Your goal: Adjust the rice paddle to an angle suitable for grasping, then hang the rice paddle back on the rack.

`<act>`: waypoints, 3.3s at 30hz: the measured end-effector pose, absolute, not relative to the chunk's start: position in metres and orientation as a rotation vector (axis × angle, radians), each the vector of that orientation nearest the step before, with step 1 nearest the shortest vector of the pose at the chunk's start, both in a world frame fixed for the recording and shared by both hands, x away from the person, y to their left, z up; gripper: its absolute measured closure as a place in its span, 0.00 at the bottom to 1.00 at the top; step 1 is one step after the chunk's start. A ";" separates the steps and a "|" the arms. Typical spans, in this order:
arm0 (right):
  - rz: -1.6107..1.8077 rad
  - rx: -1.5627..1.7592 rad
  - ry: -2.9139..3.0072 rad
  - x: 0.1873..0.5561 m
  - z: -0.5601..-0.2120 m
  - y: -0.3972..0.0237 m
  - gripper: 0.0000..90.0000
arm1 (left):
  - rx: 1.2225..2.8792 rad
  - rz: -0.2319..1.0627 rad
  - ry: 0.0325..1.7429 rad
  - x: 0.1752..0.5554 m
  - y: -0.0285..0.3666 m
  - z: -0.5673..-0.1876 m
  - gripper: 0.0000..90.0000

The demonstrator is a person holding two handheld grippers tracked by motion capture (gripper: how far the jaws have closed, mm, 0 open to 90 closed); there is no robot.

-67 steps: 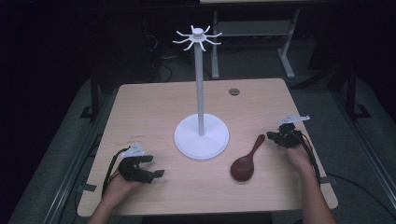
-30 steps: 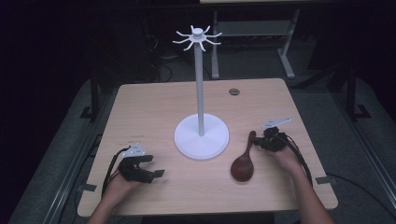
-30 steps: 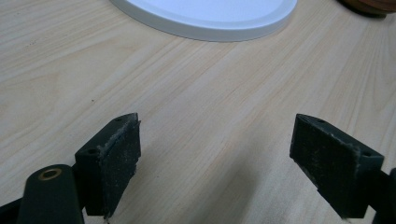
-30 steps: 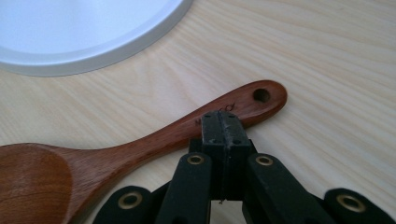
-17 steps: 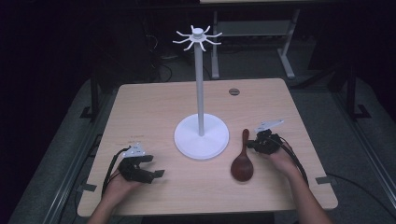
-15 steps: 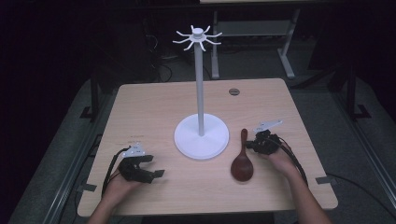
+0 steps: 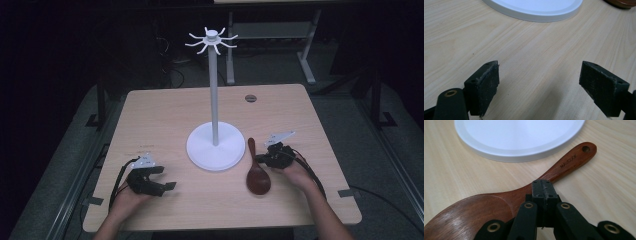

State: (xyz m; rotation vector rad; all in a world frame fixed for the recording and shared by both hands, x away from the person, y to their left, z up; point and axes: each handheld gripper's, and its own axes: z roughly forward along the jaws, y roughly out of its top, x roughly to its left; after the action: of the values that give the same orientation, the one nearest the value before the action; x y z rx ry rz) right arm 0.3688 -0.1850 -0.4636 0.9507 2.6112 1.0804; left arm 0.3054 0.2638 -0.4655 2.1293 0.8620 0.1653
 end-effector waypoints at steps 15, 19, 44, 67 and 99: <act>1.126 0.923 2.645 0.352 -0.447 -0.173 1.00 | 2.130 0.172 0.852 0.306 0.264 -0.465 0.17; 1.109 0.869 2.708 0.345 -0.446 -0.155 1.00 | 2.126 0.166 0.859 0.305 0.264 -0.465 0.17; 0.965 0.870 2.814 0.338 -0.451 -0.162 1.00 | 2.124 0.170 0.849 0.305 0.264 -0.465 0.17; 0.951 1.066 2.716 0.350 -0.447 -0.218 1.00 | 2.124 0.168 0.844 0.305 0.264 -0.465 0.17; 0.772 1.161 2.679 0.384 -0.413 -0.199 0.80 | 2.132 0.169 0.849 0.305 0.262 -0.465 0.17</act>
State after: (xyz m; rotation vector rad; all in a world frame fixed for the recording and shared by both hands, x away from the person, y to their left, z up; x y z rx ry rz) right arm 0.3835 -0.1988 -0.4129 1.1609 2.6789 0.7717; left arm 0.3050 0.2618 -0.4655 2.1322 0.8493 0.1686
